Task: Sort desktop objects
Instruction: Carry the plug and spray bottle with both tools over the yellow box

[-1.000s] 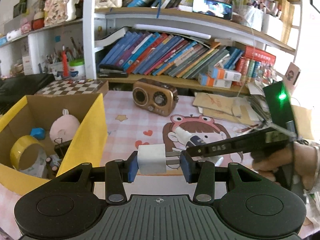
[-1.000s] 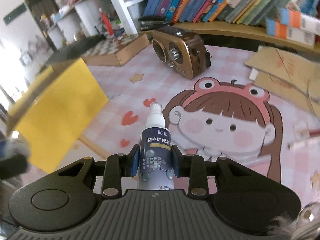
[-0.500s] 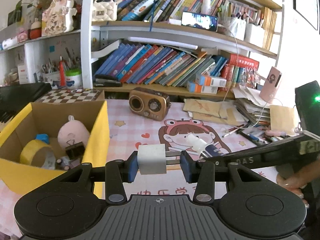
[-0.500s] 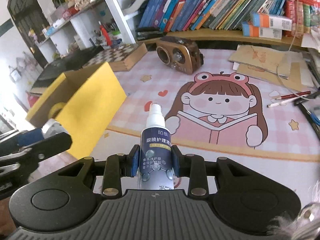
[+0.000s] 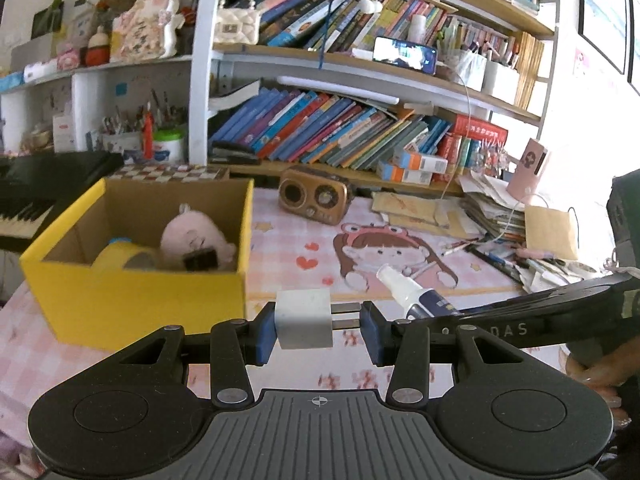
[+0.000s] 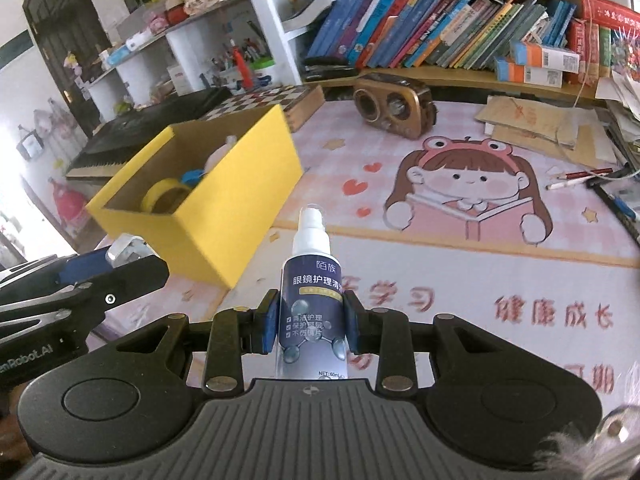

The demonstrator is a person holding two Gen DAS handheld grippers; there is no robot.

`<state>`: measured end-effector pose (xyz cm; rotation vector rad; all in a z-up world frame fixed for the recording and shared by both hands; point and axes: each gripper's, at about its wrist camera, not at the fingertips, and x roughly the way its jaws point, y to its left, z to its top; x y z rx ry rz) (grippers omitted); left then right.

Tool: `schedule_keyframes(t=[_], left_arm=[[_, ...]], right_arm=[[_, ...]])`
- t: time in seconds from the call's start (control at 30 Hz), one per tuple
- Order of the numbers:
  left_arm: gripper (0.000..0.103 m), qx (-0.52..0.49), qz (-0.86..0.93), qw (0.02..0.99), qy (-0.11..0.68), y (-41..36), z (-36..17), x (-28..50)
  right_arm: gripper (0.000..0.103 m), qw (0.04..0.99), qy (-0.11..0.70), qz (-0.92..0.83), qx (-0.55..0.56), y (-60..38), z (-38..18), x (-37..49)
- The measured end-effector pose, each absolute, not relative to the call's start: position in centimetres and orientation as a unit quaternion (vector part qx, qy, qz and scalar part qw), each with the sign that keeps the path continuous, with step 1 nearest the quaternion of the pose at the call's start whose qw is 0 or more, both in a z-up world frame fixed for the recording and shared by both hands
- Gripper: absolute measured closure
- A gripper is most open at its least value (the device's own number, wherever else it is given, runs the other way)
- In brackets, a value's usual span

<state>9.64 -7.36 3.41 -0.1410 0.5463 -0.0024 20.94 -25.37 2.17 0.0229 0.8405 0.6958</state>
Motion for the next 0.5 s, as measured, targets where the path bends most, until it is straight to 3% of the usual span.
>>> schedule_keyframes(t=[0.5], left_arm=[[0.06, -0.062, -0.031, 0.958, 0.277, -3.8, 2.8, 2.5]], right_arm=[[0.073, 0.858, 0.407, 0.312, 0.023, -21.9, 1.6, 11.2]])
